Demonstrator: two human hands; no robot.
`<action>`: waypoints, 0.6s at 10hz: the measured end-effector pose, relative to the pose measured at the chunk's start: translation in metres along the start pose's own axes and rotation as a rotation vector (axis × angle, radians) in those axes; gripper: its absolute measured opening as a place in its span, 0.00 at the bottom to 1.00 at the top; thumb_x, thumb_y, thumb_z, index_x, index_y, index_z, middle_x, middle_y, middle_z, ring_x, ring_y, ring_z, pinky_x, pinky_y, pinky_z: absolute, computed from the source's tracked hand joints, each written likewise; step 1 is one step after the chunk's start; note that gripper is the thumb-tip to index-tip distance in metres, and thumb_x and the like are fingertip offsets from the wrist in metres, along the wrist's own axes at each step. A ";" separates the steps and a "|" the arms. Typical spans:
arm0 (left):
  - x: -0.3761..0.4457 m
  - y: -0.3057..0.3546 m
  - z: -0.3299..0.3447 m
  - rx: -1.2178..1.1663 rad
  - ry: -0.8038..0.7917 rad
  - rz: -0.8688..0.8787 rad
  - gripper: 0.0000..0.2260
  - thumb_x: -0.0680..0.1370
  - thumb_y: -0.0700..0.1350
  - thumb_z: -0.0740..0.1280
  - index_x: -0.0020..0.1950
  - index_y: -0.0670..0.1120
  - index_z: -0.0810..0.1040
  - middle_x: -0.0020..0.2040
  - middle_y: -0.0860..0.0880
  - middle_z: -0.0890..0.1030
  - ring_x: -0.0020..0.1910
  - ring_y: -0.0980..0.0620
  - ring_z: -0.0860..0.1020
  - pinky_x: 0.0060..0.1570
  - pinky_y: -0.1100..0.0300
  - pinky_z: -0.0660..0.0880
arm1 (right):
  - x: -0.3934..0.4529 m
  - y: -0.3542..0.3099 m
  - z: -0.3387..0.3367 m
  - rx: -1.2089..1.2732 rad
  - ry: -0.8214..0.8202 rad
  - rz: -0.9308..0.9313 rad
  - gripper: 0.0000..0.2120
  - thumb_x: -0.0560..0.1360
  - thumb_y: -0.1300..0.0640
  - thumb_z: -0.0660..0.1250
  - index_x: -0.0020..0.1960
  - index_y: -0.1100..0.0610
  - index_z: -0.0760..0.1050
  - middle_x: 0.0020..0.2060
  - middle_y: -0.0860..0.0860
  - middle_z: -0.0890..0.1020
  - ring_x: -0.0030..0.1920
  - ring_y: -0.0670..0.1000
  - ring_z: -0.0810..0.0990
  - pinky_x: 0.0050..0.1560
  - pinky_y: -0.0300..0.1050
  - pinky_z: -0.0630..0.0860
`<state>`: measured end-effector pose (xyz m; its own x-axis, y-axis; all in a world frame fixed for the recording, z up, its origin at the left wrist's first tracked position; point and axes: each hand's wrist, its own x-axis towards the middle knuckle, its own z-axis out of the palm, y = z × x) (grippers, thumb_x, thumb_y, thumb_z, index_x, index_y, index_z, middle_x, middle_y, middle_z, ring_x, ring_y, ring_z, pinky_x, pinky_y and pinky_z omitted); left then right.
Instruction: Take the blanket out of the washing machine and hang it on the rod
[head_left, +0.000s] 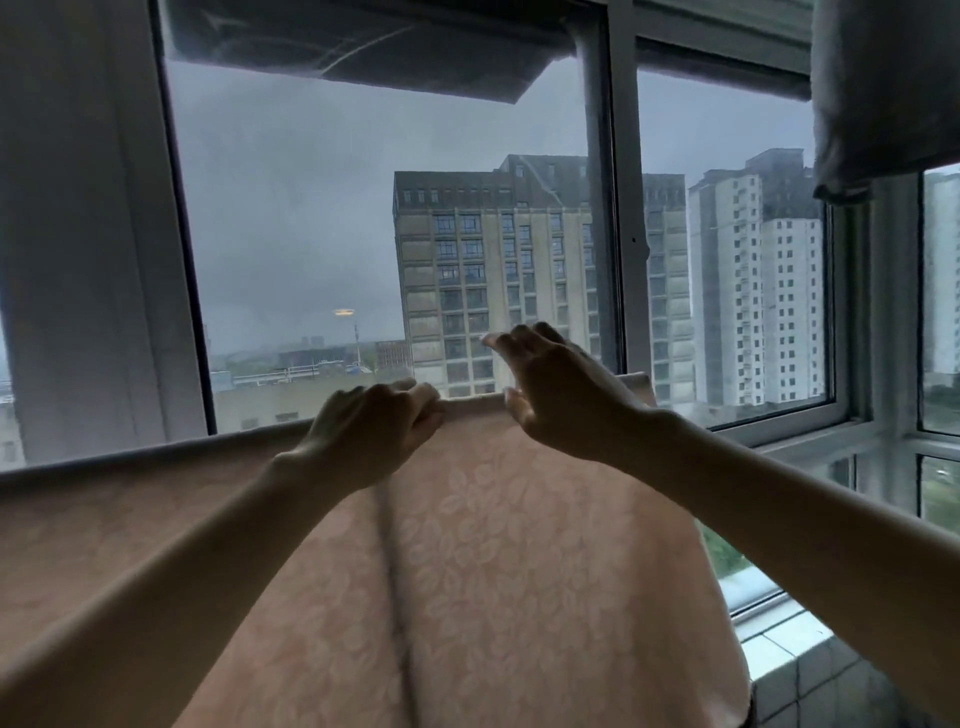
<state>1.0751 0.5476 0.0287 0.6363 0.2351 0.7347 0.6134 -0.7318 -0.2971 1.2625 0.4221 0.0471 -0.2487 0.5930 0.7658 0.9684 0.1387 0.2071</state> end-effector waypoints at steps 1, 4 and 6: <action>-0.027 -0.021 -0.014 -0.027 0.019 -0.099 0.14 0.81 0.56 0.58 0.64 0.54 0.75 0.55 0.55 0.80 0.49 0.48 0.81 0.45 0.55 0.76 | -0.001 -0.025 0.016 0.026 -0.030 -0.014 0.25 0.76 0.56 0.65 0.71 0.60 0.64 0.63 0.57 0.75 0.64 0.53 0.71 0.64 0.44 0.70; -0.132 -0.090 -0.082 0.089 0.039 -0.195 0.15 0.79 0.45 0.60 0.63 0.46 0.78 0.56 0.46 0.82 0.51 0.42 0.80 0.53 0.50 0.76 | -0.023 -0.126 0.050 0.030 -0.180 0.049 0.24 0.76 0.56 0.62 0.71 0.61 0.64 0.63 0.57 0.74 0.65 0.56 0.70 0.65 0.47 0.68; -0.228 -0.133 -0.126 0.129 0.042 -0.188 0.19 0.75 0.37 0.67 0.65 0.42 0.76 0.67 0.44 0.75 0.66 0.43 0.72 0.68 0.49 0.68 | -0.039 -0.214 0.057 0.053 -0.288 0.099 0.20 0.78 0.54 0.60 0.69 0.57 0.66 0.63 0.54 0.75 0.65 0.54 0.70 0.63 0.49 0.71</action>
